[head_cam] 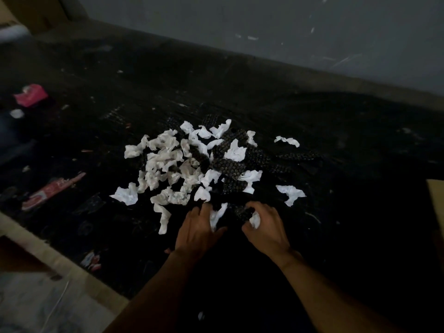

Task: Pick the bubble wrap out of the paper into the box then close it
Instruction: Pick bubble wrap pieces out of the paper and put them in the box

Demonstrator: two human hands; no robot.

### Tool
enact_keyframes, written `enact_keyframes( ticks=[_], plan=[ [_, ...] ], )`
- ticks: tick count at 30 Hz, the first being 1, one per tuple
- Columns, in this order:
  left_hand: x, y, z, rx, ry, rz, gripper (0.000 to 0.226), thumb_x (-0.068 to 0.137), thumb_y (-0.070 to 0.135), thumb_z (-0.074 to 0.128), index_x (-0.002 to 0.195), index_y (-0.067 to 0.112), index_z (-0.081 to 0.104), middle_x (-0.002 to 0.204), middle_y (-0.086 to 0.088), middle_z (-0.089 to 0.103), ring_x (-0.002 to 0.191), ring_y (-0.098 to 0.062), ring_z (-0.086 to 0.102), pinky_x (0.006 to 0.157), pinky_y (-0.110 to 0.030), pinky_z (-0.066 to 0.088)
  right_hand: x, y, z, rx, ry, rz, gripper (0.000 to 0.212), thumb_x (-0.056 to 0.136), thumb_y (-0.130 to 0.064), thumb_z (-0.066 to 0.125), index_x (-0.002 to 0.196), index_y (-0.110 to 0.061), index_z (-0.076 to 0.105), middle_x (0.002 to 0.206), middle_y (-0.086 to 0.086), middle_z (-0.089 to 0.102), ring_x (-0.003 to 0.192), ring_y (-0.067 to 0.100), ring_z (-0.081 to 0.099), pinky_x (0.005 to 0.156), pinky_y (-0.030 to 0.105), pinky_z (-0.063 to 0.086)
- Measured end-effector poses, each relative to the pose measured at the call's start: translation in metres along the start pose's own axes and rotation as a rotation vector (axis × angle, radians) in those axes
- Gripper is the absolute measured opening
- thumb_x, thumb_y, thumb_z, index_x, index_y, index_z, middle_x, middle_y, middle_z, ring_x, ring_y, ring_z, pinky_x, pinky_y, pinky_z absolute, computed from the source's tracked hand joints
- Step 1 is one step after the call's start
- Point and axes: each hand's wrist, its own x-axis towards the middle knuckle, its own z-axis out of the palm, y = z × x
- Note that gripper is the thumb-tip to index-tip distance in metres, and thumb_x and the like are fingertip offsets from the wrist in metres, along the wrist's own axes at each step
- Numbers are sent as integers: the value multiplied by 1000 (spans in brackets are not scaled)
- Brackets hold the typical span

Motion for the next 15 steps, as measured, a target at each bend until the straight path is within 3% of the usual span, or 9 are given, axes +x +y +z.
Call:
enact_keyframes(
  ticks=[2, 4, 6, 8, 10, 12, 15],
  plan=[
    [-2, -2, 2, 77, -44, 1, 63, 77, 69, 36, 115, 27, 64, 91, -3, 55, 83, -23, 53, 69, -30, 39, -4, 1, -5, 0, 5, 21, 41, 72, -18, 67, 112, -20, 63, 101, 2, 62, 97, 20, 53, 86, 26, 44],
    [-5, 6, -2, -89, 78, -24, 56, 77, 58, 42, 96, 14, 72, 95, -13, 55, 86, -31, 52, 72, -31, 40, -9, 2, -11, 22, 5, 46, 40, 72, -18, 67, 112, -19, 63, 102, 3, 62, 98, 21, 55, 87, 27, 45],
    [-10, 15, -9, -222, 168, -34, 50, 79, 47, 43, 90, 7, 69, 97, -14, 58, 86, -33, 57, 72, -34, 47, -14, 3, -16, 49, 6, 62, 41, 72, -17, 68, 113, -18, 63, 104, 3, 63, 99, 21, 57, 89, 28, 46],
    [-14, 22, -20, -287, 164, -13, 37, 80, 41, 42, 92, 10, 59, 88, -8, 60, 78, -30, 61, 64, -31, 46, -16, 1, -23, 73, 26, 53, 45, 72, -16, 69, 117, -18, 63, 107, 5, 64, 101, 21, 58, 92, 27, 46],
    [-15, 29, -33, -274, 140, 22, 22, 80, 29, 56, 99, 20, 50, 88, -3, 61, 78, -26, 60, 64, -31, 45, -16, -6, -32, 107, 43, 49, 50, 74, -15, 71, 123, -16, 62, 113, 7, 63, 105, 20, 57, 93, 21, 42],
    [-12, 35, -45, -270, 120, 21, 40, 76, 21, 72, 107, 29, 49, 95, -1, 63, 82, -22, 61, 69, -34, 50, -14, -16, -44, 136, 52, 40, 53, 75, -15, 72, 127, -15, 61, 117, 7, 62, 109, 18, 56, 93, 16, 38],
    [-9, 49, -73, -338, 93, -20, 56, 72, 25, 81, 119, 35, 52, 107, -2, 62, 88, -21, 62, 74, -39, 55, -8, -32, -63, 149, 81, 4, 54, 76, -18, 73, 128, -17, 61, 116, 6, 62, 111, 17, 57, 93, 14, 37]
  ],
)
